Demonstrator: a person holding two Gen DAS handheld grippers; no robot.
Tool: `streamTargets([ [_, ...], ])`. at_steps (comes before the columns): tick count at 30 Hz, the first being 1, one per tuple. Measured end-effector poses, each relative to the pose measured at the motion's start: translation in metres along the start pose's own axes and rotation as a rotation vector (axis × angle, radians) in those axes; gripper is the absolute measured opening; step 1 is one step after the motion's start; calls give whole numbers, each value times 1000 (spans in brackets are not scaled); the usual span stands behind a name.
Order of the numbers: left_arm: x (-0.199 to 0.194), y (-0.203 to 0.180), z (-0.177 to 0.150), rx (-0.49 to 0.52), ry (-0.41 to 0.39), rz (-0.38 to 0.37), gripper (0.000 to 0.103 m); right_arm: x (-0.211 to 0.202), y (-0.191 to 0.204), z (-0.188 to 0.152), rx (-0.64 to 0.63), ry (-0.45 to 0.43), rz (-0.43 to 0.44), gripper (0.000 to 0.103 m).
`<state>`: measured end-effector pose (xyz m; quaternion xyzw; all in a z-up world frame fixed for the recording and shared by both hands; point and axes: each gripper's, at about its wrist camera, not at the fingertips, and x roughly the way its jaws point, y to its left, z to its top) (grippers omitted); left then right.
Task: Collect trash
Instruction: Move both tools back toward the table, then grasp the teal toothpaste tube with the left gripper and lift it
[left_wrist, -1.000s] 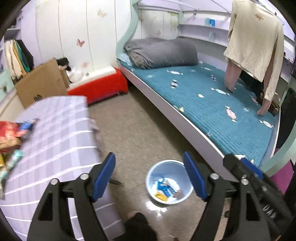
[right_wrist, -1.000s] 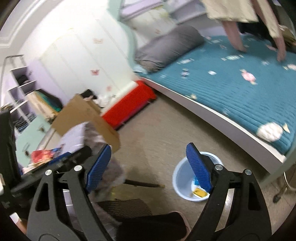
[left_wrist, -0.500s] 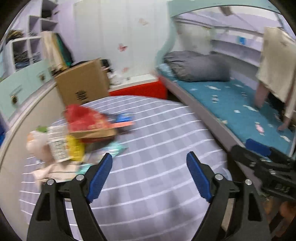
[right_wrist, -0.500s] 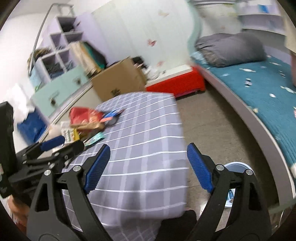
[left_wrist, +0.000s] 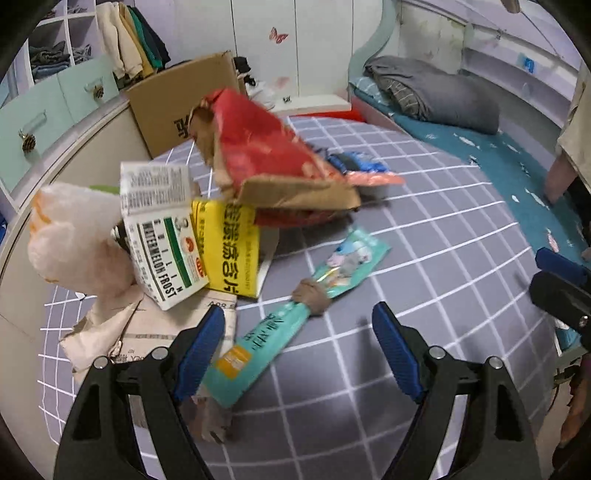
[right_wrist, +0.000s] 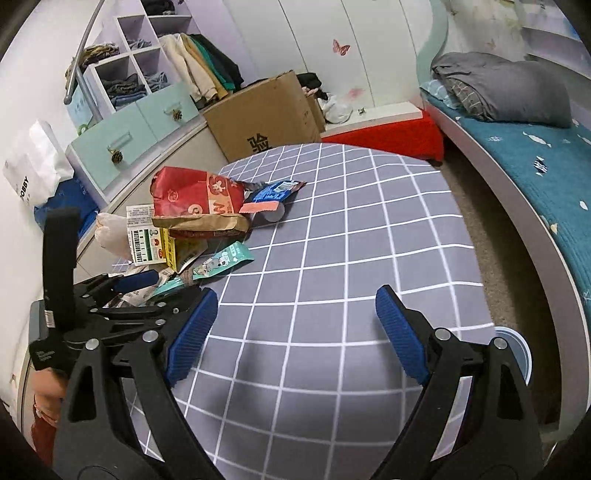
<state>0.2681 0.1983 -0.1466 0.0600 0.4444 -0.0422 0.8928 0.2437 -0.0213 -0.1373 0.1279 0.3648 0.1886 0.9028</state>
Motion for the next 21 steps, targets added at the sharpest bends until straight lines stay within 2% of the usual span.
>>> streamTargets([
  [1,3,2,0,-2,4,-3,79,3,1,0,-2,4,-1,86],
  [4,7,1,0,22,6,22,66,10,3,0,-6,15,-1,86],
  [5,8,0,0,32,5,24,59,11,4,0,-6,17,-1,86],
  [6,7,1,1,38,7,9,46,13,4,1,-5,21,1,86],
  [7,7,2,0,31,12,-37,37,14,4,1,-4,22,3,86],
  [8,6,2,0,27,14,-63,31,15,5,2,-4,24,4,86],
  [9,5,-1,-2,44,12,-56,26,16,5,3,-4,23,4,86],
  [12,-1,-9,-7,71,-5,-43,21,15,4,6,-1,12,6,86],
  [19,-43,-17,-9,21,-114,-149,21,14,-1,17,5,-3,6,86],
  [21,-53,-20,-3,5,-147,-157,21,16,-3,23,7,-7,6,86],
])
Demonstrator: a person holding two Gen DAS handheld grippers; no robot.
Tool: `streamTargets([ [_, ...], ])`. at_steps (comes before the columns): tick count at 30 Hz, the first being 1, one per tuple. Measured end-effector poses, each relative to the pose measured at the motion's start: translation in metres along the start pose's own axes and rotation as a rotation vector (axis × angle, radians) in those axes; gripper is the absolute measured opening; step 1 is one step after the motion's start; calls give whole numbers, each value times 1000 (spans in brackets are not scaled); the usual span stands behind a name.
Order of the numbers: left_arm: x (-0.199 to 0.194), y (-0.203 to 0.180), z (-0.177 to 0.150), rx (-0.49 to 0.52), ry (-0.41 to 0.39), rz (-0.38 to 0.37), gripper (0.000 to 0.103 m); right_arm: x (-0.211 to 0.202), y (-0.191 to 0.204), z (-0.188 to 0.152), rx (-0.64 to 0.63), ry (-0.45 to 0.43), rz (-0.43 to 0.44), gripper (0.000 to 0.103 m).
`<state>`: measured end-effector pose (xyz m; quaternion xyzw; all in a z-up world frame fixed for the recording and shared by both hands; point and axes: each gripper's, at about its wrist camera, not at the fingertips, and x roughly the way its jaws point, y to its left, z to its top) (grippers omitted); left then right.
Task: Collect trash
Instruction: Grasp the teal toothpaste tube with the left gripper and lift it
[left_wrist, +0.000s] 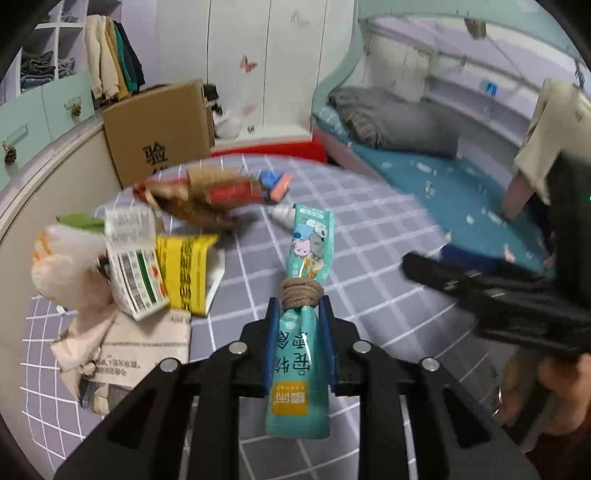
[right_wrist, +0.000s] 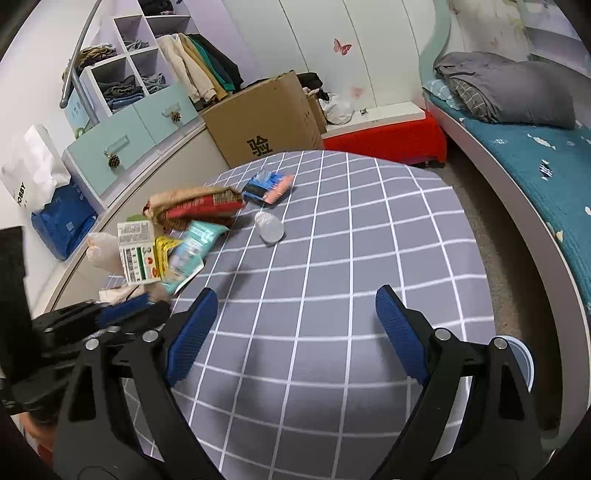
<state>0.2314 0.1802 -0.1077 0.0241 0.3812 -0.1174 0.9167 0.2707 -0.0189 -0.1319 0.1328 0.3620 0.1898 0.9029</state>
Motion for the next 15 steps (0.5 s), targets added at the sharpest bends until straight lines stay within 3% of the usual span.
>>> streamTargets([
  [6,-15,20,25,-106,-88,80,21,19,3,21,-38,17,-3,86],
  [12,-3,45,43,-203,-117,230,21,59,21,46,-116,83,-13,86],
  [15,4,53,48,-233,-114,251,21,80,31,54,-156,113,-11,86],
])
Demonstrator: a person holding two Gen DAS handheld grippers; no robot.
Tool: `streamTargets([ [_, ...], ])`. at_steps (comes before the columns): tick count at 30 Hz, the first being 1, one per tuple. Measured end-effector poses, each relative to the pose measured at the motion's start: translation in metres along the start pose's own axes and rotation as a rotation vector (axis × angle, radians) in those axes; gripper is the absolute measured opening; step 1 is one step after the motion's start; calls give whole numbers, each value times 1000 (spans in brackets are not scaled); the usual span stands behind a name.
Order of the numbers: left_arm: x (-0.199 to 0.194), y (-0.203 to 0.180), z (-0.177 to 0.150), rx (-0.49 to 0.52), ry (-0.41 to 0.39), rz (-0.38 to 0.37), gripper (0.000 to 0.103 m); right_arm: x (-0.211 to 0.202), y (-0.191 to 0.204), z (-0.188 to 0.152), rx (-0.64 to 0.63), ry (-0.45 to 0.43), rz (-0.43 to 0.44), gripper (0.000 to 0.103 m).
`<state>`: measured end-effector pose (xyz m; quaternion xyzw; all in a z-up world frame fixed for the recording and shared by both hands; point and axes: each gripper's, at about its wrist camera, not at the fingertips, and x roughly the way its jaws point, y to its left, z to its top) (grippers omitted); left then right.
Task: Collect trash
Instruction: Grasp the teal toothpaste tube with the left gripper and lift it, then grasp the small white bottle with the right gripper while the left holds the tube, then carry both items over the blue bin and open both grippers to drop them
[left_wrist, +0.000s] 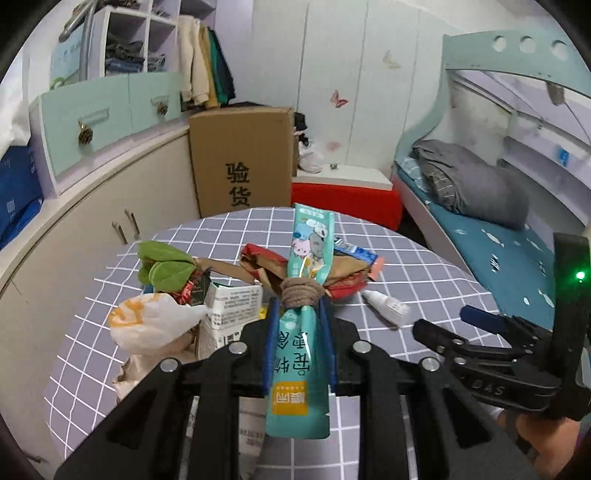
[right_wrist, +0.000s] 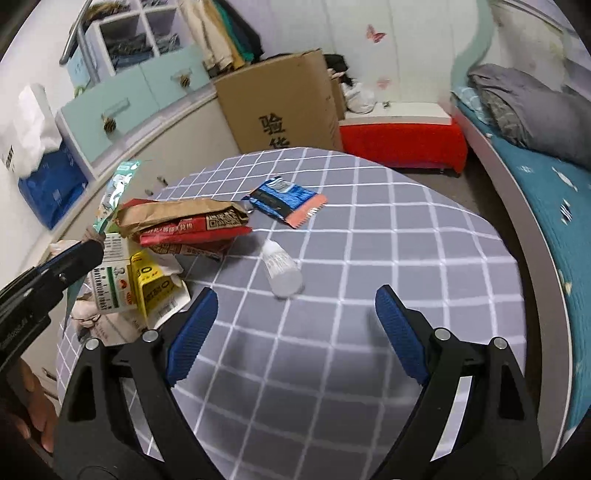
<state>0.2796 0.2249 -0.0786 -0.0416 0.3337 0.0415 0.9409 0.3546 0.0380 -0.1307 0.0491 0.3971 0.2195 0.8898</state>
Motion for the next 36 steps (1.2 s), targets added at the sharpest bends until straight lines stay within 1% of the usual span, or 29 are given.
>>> streamTargets([
  [5,6,7,1,-12,3,16,21,34,7,13,-49,59,-17,84],
  [6,7,7,1,-11,1,19,21,40,8,16,-56,68,-13,77],
  [7,7,7,3,-8,-2,20,21,43,8,17,-57,75,-9,67],
  [8,7,6,4,-8,-4,21,21,48,8,18,-60,86,-1,60],
  [9,7,6,3,-9,-4,22,21,53,8,19,-64,100,8,47],
  [11,5,5,4,-16,-7,26,21,54,7,17,-74,104,20,29],
  [14,-4,0,3,-34,-22,18,21,43,-2,11,-40,103,78,28],
  [18,-14,-18,1,-11,-33,-15,21,11,-15,-7,-14,55,96,28],
  [22,-27,-53,-6,23,-31,-84,21,-28,-40,-25,54,-11,129,27],
  [25,-35,-86,-15,60,-23,-132,21,-67,-66,-46,108,-74,136,27],
  [27,-38,-108,-21,88,-14,-162,21,-89,-82,-58,145,-116,132,27],
  [30,-41,-147,-34,125,15,-235,21,-122,-115,-80,227,-194,101,26],
  [33,-38,-191,-50,172,53,-299,21,-148,-153,-106,307,-237,66,26],
  [36,-29,-239,-70,223,107,-365,21,-165,-192,-137,385,-260,3,26],
])
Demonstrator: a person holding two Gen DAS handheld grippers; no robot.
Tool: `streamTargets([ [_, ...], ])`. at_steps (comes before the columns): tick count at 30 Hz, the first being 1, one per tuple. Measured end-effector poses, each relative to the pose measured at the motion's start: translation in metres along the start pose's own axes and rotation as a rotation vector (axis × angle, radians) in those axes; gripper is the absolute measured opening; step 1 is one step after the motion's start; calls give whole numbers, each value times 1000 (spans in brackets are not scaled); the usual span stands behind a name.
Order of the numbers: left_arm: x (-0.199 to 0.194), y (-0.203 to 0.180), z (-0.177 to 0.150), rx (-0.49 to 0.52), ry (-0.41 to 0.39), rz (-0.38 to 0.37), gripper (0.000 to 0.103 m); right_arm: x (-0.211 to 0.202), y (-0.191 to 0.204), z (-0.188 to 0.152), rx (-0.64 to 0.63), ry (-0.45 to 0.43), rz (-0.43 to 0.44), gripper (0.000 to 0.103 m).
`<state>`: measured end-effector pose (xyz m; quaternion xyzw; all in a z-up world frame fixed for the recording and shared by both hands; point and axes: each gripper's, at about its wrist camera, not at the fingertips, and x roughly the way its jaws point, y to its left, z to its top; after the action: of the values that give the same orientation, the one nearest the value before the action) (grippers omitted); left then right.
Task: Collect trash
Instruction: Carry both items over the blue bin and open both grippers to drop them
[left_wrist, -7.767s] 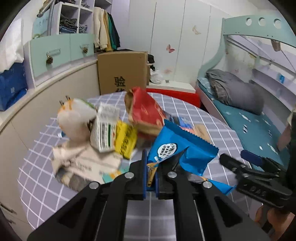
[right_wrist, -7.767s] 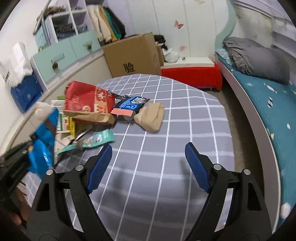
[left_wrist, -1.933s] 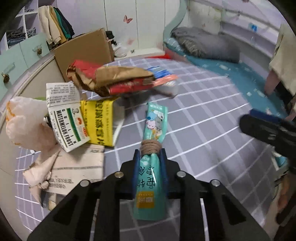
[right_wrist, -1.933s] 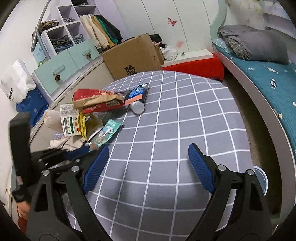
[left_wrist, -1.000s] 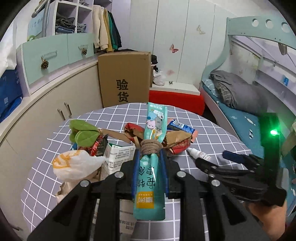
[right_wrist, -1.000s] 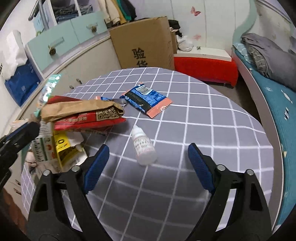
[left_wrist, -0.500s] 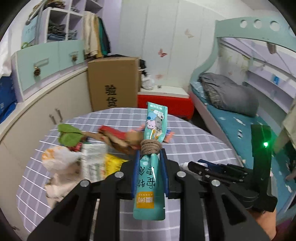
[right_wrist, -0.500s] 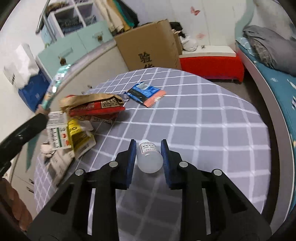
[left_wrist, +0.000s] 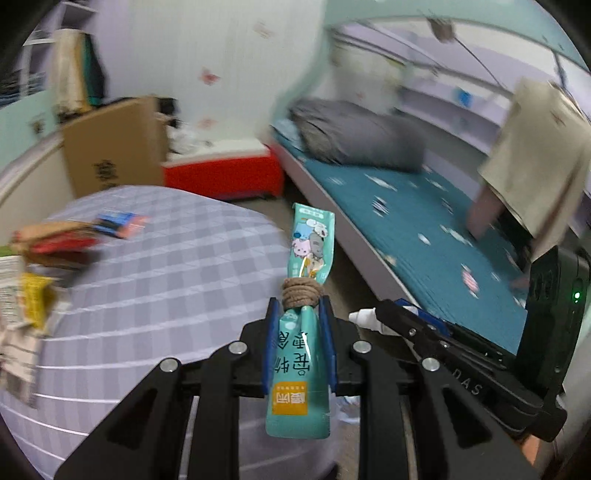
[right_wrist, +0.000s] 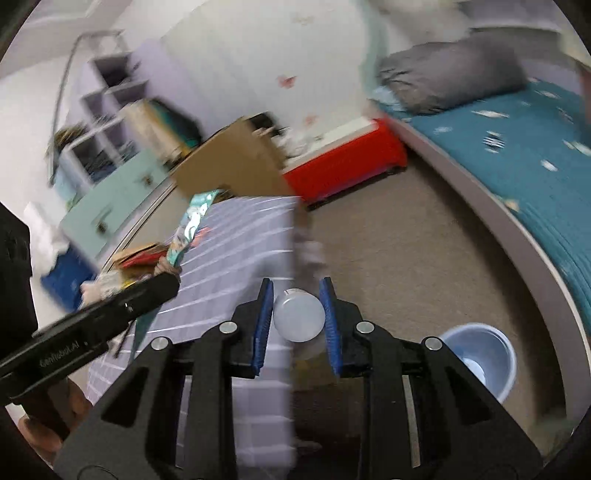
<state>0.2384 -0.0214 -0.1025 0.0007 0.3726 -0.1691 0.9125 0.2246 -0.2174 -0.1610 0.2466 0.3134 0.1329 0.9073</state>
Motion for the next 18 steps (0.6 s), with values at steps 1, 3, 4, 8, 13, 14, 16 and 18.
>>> streamTargets([
  [1,11,-17,-4,20,21,-23,21,-5,-14,-4,16,-2,-24,26],
  [3,34,-46,-14,60,67,-67,21,-12,-48,-16,65,-4,-86,26],
  [4,43,-56,-19,71,86,-78,21,-11,-61,-21,85,3,-111,26],
  [8,104,-95,-43,122,211,-97,21,-4,-126,-54,193,58,-210,26],
  [13,188,-116,-84,144,416,-99,21,18,-186,-88,279,132,-299,26],
  [14,199,-116,-91,142,440,-92,21,23,-192,-91,293,139,-304,26],
  [16,221,-116,-105,146,493,-84,21,35,-209,-101,324,156,-311,26],
  [18,238,-115,-112,131,530,-88,21,47,-226,-106,373,158,-297,27],
])
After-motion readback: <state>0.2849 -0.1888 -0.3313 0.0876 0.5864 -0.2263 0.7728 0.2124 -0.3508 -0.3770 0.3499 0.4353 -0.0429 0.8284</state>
